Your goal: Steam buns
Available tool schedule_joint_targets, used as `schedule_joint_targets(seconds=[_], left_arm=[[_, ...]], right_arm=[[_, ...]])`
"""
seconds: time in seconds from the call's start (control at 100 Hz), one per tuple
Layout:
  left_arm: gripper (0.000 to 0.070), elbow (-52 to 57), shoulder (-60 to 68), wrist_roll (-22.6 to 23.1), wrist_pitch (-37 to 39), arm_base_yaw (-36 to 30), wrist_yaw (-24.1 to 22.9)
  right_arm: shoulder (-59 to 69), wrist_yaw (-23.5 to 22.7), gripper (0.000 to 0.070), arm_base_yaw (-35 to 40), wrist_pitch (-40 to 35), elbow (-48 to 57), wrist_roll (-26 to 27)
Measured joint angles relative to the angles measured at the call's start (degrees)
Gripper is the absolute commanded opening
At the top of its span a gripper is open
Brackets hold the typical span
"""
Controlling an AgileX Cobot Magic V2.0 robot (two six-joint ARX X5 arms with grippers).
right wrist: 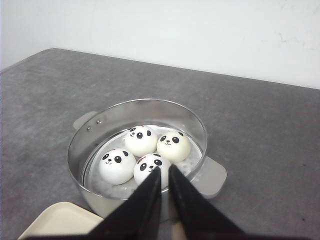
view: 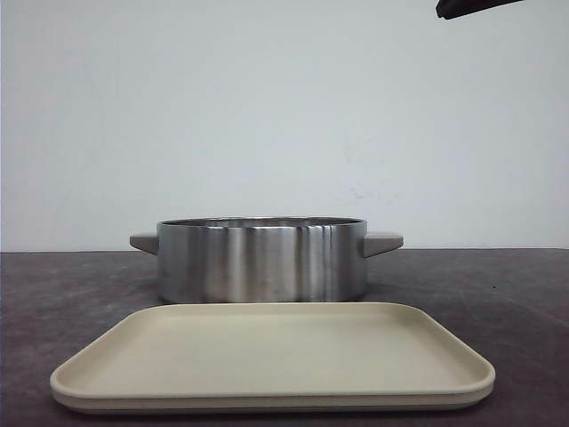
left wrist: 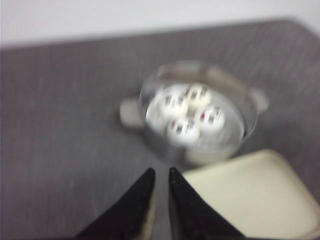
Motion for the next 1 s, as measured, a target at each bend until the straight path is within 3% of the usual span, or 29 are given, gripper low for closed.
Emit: schedule_joint_targets(seconds=[0.23, 0.69, 0.85, 1.0], left_arm=[[0.0000, 0.00, 0.24, -4.87, -3.19, -0.02, 0.00], [0.0000, 0.00, 0.20, -5.09, -3.04, 0.00, 0.00], [0.0000, 0.00, 0.20, -5.09, -3.04, 0.00, 0.00], [0.0000, 0.00, 0.22, -5.11, -3.02, -0.02, 0.00]], right_arm=[[0.00, 0.00, 0.0016, 0.00, -0.02, 0.00, 0.00], [-6.05, -0.15, 0.0016, -1.49, 0.66, 0.00, 0.02], [-15.30, 4.20, 0.0016, -7.69, 1.05, -2.69, -2.25], [-24.52, 3.61, 0.0016, -18.14, 1.11, -10.27, -5.18]])
